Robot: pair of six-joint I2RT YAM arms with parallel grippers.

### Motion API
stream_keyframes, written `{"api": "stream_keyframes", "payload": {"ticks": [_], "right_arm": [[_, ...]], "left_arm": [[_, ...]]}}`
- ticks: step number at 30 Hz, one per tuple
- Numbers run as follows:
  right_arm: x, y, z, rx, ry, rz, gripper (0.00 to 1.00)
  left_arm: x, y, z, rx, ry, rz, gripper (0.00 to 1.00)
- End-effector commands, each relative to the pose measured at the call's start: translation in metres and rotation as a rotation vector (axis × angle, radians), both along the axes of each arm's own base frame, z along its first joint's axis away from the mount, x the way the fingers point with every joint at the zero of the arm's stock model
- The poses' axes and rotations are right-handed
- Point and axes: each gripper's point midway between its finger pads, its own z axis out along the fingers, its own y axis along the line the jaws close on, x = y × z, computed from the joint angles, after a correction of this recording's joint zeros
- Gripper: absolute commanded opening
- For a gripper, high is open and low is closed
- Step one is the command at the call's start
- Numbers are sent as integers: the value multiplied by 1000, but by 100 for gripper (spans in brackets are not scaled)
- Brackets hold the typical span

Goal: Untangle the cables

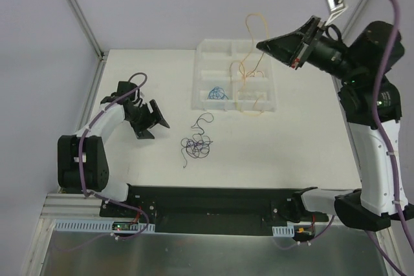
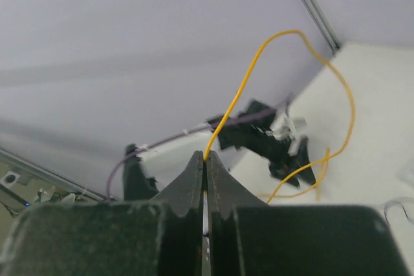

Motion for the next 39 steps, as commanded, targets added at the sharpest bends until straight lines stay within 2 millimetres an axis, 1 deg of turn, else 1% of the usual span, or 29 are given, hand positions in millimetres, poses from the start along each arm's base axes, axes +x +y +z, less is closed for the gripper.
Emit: {"api": "stream_keyframes", "payload": {"ticks": [1, 4, 6, 9, 13, 15, 18, 20, 23, 26, 27, 29, 30, 32, 34, 36, 38, 39], "right_arm": [[1, -12, -47, -115, 45, -59, 1], [8, -19, -79, -188, 93, -115, 1], [15, -22, -94, -221, 115, -141, 1], [24, -26, -111, -259, 140, -177, 1], [38, -30, -134, -311, 154, -222, 1], [45, -31, -138, -320, 130, -241, 1], [63, -37, -139, -317, 92, -317, 1], [78, -42, -137, -320, 69, -378, 1], [104, -49, -137, -334, 45, -467, 1], [125, -46, -128, -352, -27, -482, 1], [134, -45, -130, -369, -34, -493, 1], [155, -47, -137, -417, -40, -526, 1], [166, -48, -142, -430, -26, -547, 1], [185, -47, -140, -432, -27, -574, 1], [204, -47, -139, -445, -32, -600, 1], [227, -51, -153, -487, -16, -643, 1], [252, -63, -182, -540, 52, -717, 1], [264, -76, -199, -554, 99, -772, 1]], "left_arm": [[-8, -11, 36, -47, -98, -40, 77], [-12, -21, 53, -61, -147, -52, 82], [-15, -27, 63, -71, -177, -61, 84], [-19, -34, 79, -85, -224, -67, 87], [-18, -31, 99, -70, -307, -54, 93], [-14, -31, 105, -66, -331, -62, 95], [-4, -30, 107, -38, -351, -87, 96], [6, -27, 105, -8, -361, -109, 98], [21, -22, 95, 43, -349, -126, 99], [39, -25, 92, 51, -344, -162, 99], [47, -26, 94, 52, -351, -175, 99], [62, -28, 94, 54, -355, -197, 98], [72, -29, 97, 55, -365, -204, 97], [79, -32, 97, 43, -358, -228, 96], [84, -31, 93, 46, -347, -237, 96], [91, -23, 91, 60, -348, -229, 96], [98, -12, 92, 65, -349, -201, 96], [100, -8, 92, 64, -347, -190, 96]]}}
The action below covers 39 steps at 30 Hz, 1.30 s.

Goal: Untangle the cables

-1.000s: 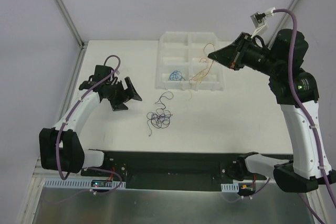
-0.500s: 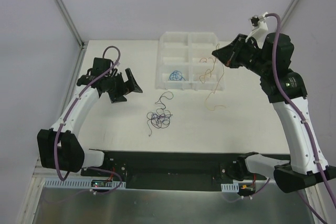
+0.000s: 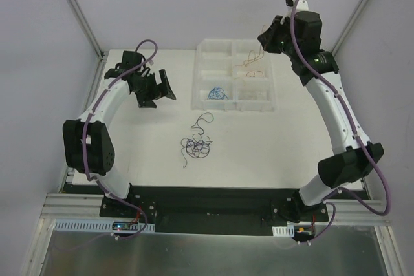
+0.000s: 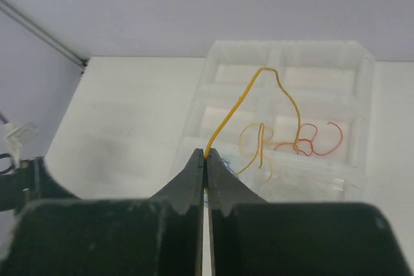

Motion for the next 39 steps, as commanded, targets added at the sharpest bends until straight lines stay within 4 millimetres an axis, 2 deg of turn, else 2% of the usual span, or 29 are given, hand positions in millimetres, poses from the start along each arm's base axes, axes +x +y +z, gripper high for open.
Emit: {"api": "stream_keyframes", "payload": {"ticks": [1, 3, 6, 8, 9, 11, 13, 15, 17, 19, 20, 21, 22, 24, 27, 32, 37, 39], "right_arm": [[51, -44, -30, -58, 16, -228, 1], [70, -55, -73, -39, 120, -260, 1], [85, -52, -127, 5, 263, -221, 1], [85, -47, -164, 14, 375, -188, 1], [83, -42, -182, 16, 427, -169, 1], [79, -36, -214, 18, 512, -135, 1], [78, -35, -235, 1, 577, -126, 1], [84, -35, -240, 3, 597, -128, 1], [97, -34, -226, 11, 555, -131, 1], [113, -29, -192, 39, 472, -125, 1], [120, -25, -170, 48, 418, -112, 1], [129, -18, -130, 56, 318, -96, 1], [134, -12, -98, 60, 236, -87, 1], [137, 5, -47, 70, 97, -54, 1], [134, 32, 0, 113, -38, -3, 1], [125, 68, 39, 144, -195, 56, 0], [130, 87, 42, 195, -207, 92, 0], [136, 89, 32, 210, -187, 89, 0]], "left_arm": [[13, 22, 13, 8, -39, 13, 96], [14, 27, 12, 11, -41, 17, 96], [12, 37, 11, 24, -43, 25, 96], [10, 41, 9, 39, -38, 28, 96], [11, 52, 9, 44, -35, 55, 96], [9, 59, 6, 49, -23, 75, 96], [10, 64, 4, 43, -15, 89, 96], [10, 66, 5, 38, -13, 97, 96], [11, 69, 6, 44, -15, 106, 96], [11, 73, 6, 41, -12, 119, 96], [11, 74, 7, 39, -12, 124, 96], [11, 75, 7, 38, -13, 128, 96], [11, 77, 7, 38, -11, 134, 96], [11, 79, 7, 36, -11, 145, 96], [13, 81, 6, 32, -5, 151, 96], [12, 81, 7, 33, -9, 150, 96], [7, 81, 8, 34, -13, 146, 96], [5, 80, 8, 35, -14, 142, 96]]}}
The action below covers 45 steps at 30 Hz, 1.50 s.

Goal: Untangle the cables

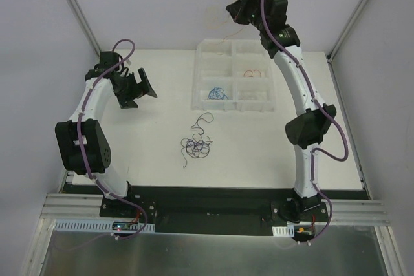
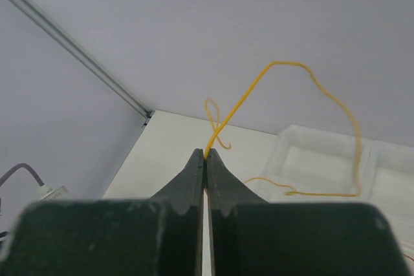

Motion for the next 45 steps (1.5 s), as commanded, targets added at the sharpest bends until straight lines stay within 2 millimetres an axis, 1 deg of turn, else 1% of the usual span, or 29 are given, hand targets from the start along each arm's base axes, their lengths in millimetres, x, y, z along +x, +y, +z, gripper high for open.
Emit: {"api": "stream_keyframes", "payload": {"ticks": [1, 3, 6, 7, 9, 12, 16, 18, 21, 23, 25, 27, 28, 31, 35, 40, 42, 45], "right_arm": [[19, -3, -3, 50, -20, -17, 0], [27, 1, -26, 43, 23, -11, 0], [38, 1, -62, 69, 119, -30, 0], [39, 2, -70, 64, 136, -31, 0], [43, 0, -95, 51, 194, -42, 0], [45, -1, -120, 26, 253, -49, 0], [40, 13, -149, 13, 319, 17, 0], [35, 21, -150, 20, 325, 51, 0], [30, 29, -144, 25, 303, 89, 0], [22, 38, -136, 24, 284, 138, 0], [9, 43, -121, 0, 265, 180, 0], [-3, 41, -111, -27, 248, 190, 1], [-7, 38, -114, -35, 260, 183, 0], [-23, 32, -109, -92, 258, 193, 0], [-40, 22, -86, -141, 217, 169, 0], [-45, 19, -94, -158, 240, 169, 0], [-45, 19, -93, -164, 232, 162, 0], [-42, 17, -104, -162, 262, 143, 0]], "left_arm": [[-9, 1, 12, 3, -28, -15, 96], [-11, 1, 12, 3, -31, -17, 96], [-14, 1, 11, 6, -28, -20, 96], [-15, 1, 11, 9, -30, -21, 96], [-16, 2, 12, 14, -29, -22, 96], [-15, 3, 13, 22, -34, -26, 96], [-13, 4, 14, 27, -38, -27, 96], [-13, 4, 12, 29, -35, -28, 96], [-13, 5, 12, 31, -33, -25, 96], [-13, 7, 10, 28, -27, -15, 96], [-13, 9, 10, 28, -25, -12, 96], [-13, 9, 9, 21, -21, -10, 96], [-12, 9, 9, 18, -20, -7, 96], [-11, 11, 8, 16, -15, 3, 96], [-12, 12, 4, 9, -4, 8, 96], [-10, 12, 6, 4, -8, 13, 96], [-11, 12, 3, 6, -3, 9, 96], [-13, 12, 3, 2, -2, 10, 96]]}}
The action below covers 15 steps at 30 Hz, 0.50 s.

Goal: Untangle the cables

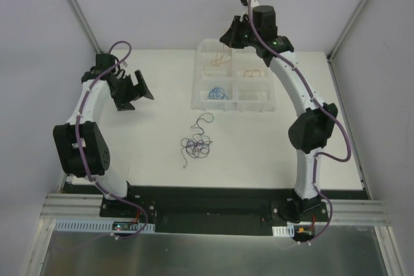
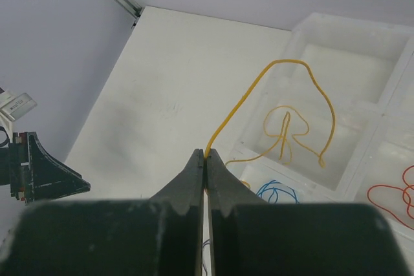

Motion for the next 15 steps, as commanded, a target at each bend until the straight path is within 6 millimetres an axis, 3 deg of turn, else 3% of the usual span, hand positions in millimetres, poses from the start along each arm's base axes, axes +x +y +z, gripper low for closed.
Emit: {"api": "stream_keyframes", "payload": {"ticks": [1, 4, 9, 15], "right_arm": [[-4, -6, -4, -26, 5, -20, 0], [4, -4, -12, -28, 16, -36, 0], [37, 8, -43, -4, 63, -80, 0], [57, 19, -108, -33, 168, -126, 0]], "left_arm": [[-2, 3, 5, -5, -14, 4, 96], [-4, 4, 5, -2, -13, 7, 96], [-8, 6, 6, 5, -22, 3, 96], [-23, 6, -3, 15, -2, -6, 96]]}}
